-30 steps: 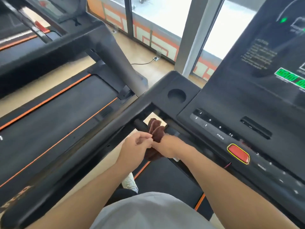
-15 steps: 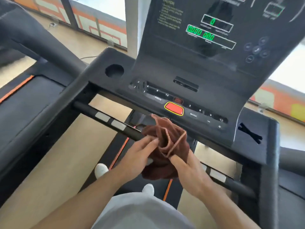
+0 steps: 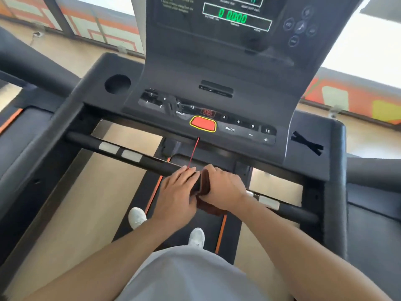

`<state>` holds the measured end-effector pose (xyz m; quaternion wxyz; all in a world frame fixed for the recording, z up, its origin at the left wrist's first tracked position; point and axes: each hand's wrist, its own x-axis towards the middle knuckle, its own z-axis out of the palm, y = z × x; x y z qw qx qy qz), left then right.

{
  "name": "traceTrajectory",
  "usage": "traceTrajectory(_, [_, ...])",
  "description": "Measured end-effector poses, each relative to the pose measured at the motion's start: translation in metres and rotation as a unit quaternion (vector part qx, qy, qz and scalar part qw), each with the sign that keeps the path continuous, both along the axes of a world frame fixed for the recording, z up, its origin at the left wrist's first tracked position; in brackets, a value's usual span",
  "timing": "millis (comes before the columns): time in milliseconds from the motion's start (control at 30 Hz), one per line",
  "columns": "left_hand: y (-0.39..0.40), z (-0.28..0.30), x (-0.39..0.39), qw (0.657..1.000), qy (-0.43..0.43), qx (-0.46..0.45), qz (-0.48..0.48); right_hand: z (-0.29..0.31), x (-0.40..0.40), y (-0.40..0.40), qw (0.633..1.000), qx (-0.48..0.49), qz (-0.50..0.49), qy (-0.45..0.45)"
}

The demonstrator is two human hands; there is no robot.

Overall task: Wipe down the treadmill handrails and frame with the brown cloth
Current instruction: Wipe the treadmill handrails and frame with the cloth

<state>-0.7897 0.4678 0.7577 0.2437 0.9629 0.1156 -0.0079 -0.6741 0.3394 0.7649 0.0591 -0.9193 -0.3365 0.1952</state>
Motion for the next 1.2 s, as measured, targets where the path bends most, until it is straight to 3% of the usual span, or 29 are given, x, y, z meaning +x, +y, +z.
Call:
traceTrajectory(133, [0.006,-0.006,0.015,0.996,-0.066,0.022,0.052,0.004,0.005,-0.013,0.999,-0.005,-0.019,0.041])
traceTrajectory(333, [0.021,-0.007,0.063,0.992,-0.079,0.026,0.09,0.016,0.034,-0.139,0.978,-0.179,-0.079,0.08])
traceTrajectory(433, [0.026,-0.012,0.067,0.994,-0.084,-0.002,0.071,0.022,0.035,-0.181,0.967,-0.21,-0.135,0.055])
traceTrajectory(567, [0.037,-0.017,0.058,0.994,-0.097,-0.045,0.002,0.016,0.027,-0.146,0.978,-0.187,-0.096,0.012])
traceTrajectory(633, [0.042,-0.015,0.058,0.993,-0.094,-0.073,-0.008,0.012,0.019,-0.099,0.988,-0.119,-0.09,0.034])
traceTrajectory(733, [0.04,-0.007,0.059,0.992,-0.064,-0.105,0.013,0.008,-0.003,-0.006,0.998,-0.023,-0.047,0.019])
traceTrajectory(833, [0.037,-0.002,0.062,0.991,-0.025,-0.123,0.044,0.002,-0.01,0.03,0.999,0.007,-0.048,-0.011])
traceTrajectory(1000, [0.016,0.011,0.075,0.978,-0.066,-0.182,0.073,0.003,-0.008,-0.031,0.998,-0.027,-0.057,-0.024])
traceTrajectory(1100, [-0.019,0.023,0.082,0.977,-0.075,-0.197,-0.021,0.029,-0.013,-0.082,0.991,0.002,-0.13,0.01])
traceTrajectory(1200, [-0.059,0.026,0.085,0.967,-0.02,-0.216,-0.135,0.065,-0.029,-0.132,0.965,0.01,-0.261,0.029])
